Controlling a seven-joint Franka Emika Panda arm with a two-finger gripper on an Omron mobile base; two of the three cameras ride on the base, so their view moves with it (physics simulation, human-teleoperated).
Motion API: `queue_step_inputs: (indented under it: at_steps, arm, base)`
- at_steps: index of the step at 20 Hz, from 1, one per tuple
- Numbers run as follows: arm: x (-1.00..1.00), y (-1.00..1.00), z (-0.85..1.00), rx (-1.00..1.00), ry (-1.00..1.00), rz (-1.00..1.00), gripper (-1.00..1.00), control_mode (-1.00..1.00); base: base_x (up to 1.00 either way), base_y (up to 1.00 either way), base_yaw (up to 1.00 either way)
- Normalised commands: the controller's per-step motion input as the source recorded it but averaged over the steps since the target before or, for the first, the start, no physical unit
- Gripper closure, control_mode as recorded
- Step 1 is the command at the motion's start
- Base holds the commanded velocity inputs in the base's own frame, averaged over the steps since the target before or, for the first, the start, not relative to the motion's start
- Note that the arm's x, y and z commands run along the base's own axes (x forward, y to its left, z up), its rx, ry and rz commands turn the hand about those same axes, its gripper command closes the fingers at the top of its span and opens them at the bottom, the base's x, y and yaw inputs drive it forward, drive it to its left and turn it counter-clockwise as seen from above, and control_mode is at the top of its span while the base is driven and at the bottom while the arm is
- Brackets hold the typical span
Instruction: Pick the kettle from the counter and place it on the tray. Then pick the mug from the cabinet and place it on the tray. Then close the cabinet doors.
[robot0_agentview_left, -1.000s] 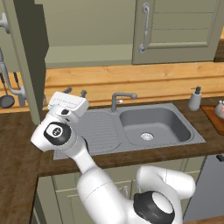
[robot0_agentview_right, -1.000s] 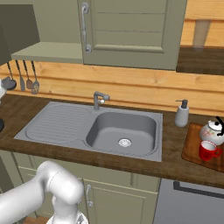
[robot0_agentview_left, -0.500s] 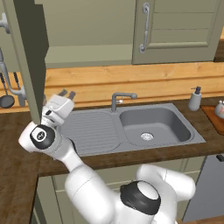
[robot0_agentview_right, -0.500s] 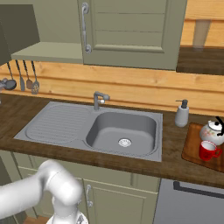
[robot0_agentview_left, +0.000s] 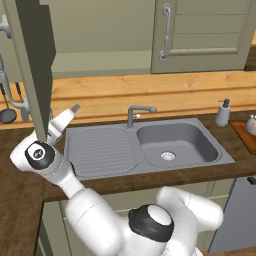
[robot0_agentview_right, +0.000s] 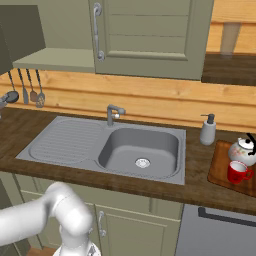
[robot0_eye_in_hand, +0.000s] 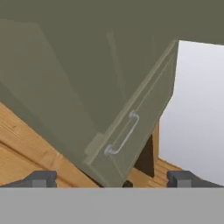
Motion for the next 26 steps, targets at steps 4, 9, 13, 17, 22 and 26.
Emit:
queue_step_inputs:
  at_steps: [4, 9, 13, 17, 22, 26]
  arm:
    - [0.0, 0.08, -0.21, -0.11, 0.1, 0.0, -1.0, -1.0]
    - [0.0, 0.12, -0.22, -0.13, 0.08, 0.0, -1.0, -1.0]
    - [0.0, 0.3, -0.03, -0.12, 0.2, -0.01, -1.0, -1.0]
    - [0.0, 0.44, -0.02, -0.12, 0.22, -0.03, -1.0, -1.0]
    - [0.01, 0.4, -0.12, -0.13, 0.16, -0.02, -1.0, -1.0]
    - [-0.04, 0.18, -0.05, -0.05, 0.05, 0.0, -1.0, -1.0]
  base:
    - [0.0, 0.0, 0.0]
    - [0.0, 0.0, 0.0]
    - [0.0, 0.0, 0.0]
    - [0.0, 0.0, 0.0]
    - [0.0, 0.0, 0.0]
    - [0.0, 0.0, 0.0]
